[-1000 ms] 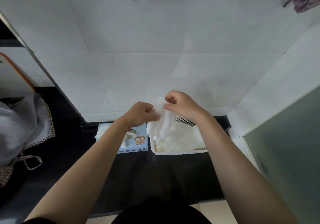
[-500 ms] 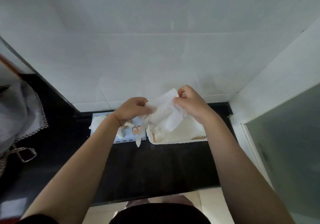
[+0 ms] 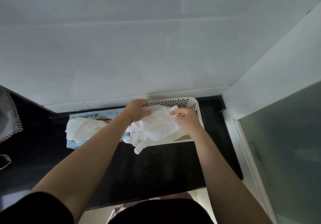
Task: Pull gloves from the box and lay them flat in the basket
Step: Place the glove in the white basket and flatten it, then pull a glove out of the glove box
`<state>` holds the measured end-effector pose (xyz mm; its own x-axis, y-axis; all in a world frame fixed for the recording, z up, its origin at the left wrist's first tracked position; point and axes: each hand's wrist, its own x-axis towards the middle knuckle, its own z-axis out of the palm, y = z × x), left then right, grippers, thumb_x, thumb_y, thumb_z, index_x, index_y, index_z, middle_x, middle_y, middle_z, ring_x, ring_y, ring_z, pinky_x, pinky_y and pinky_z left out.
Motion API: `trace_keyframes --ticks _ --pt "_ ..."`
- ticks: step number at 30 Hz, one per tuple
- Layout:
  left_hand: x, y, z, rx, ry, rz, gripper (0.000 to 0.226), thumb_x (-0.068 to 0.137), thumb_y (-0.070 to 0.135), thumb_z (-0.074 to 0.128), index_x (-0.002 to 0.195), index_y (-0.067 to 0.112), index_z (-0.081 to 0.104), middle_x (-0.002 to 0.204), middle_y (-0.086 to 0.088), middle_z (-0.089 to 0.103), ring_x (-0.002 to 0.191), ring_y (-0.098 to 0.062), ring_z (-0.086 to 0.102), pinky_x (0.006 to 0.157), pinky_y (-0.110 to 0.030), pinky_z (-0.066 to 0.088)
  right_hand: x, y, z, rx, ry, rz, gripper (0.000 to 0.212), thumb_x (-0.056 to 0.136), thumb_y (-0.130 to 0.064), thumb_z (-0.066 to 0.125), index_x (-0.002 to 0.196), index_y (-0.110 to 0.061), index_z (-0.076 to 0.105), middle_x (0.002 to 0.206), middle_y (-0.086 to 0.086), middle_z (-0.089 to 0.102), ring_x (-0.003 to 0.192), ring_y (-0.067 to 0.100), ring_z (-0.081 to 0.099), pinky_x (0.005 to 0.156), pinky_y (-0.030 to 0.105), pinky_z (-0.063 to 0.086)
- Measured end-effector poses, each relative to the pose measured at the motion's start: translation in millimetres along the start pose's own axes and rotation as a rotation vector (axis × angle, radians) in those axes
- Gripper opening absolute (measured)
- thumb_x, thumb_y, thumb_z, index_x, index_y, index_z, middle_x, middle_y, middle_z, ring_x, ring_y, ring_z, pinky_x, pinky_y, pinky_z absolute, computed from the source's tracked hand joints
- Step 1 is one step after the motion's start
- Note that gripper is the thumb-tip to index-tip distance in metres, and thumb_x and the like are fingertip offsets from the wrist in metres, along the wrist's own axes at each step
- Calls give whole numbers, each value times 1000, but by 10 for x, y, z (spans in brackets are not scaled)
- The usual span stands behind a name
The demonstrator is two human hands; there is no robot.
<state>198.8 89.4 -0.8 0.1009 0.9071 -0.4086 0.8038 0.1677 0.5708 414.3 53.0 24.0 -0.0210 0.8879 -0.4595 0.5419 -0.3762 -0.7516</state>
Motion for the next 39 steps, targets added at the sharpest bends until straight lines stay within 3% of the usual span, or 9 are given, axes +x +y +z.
trace_keyframes --ticks 7,10,20,22,25,28,32,35,39 --pt "184 194 298 267 49 -1 37 95 41 55 131 33 56 131 7 61 116 -20 58 94 -32 45 217 347 -149 -110 14 14 45 95 3 41 124 -19 67 137 -2 57 128 15 50 108 30 42" --pt "165 265 432 354 125 36 38 99 35 50 136 27 53 135 5 57 120 -20 56 81 -29 38 273 474 -165 -208 12 20 44 97 2 41 130 -17 63 141 -1 53 133 15 45 105 22 35" --pt "53 223 540 442 486 134 28 76 8 74 100 7 59 93 -13 57 66 -32 56 49 -34 40 335 502 -169 -443 5 -37 46 97 0 47 139 -16 54 144 4 48 127 21 51 103 28 42" --pt "-40 230 572 381 367 116 32 86 26 69 113 14 57 103 -9 55 73 -30 59 55 -33 42 339 476 -163 -505 0 -62 45 96 0 49 139 -14 54 141 6 50 122 22 55 98 29 45" --pt "-161 175 608 451 51 -28 69 82 55 67 139 31 37 124 -7 45 96 -27 60 71 -36 52 342 442 -136 -584 6 -91 39 96 1 50 134 -8 57 135 10 53 116 25 58 93 28 47" --pt "-198 76 649 479 -96 -120 91 75 58 72 148 37 21 135 -12 39 109 -30 57 84 -39 52 348 436 -88 -626 14 -91 38 96 0 50 132 -7 57 135 10 53 111 25 61 92 31 49" --pt "-208 63 668 400 -111 -138 94 75 56 74 149 39 20 139 -13 38 108 -30 59 86 -41 53 341 443 -14 -675 20 -95 35 95 1 48 127 -6 59 134 11 50 106 24 60 86 28 49" --pt "-265 108 590 348 -49 -120 87 78 59 69 148 38 22 137 -11 40 104 -29 60 75 -37 51 300 361 36 -729 84 -132 32 94 -3 51 124 -6 62 135 12 44 118 26 51 96 32 47" --pt "-440 91 359 183 177 -86 51 92 49 55 139 30 42 133 -5 47 96 -27 61 73 -35 50 255 126 183 -695 187 -226 32 91 0 50 119 -6 65 131 16 47 122 30 45 92 36 46"
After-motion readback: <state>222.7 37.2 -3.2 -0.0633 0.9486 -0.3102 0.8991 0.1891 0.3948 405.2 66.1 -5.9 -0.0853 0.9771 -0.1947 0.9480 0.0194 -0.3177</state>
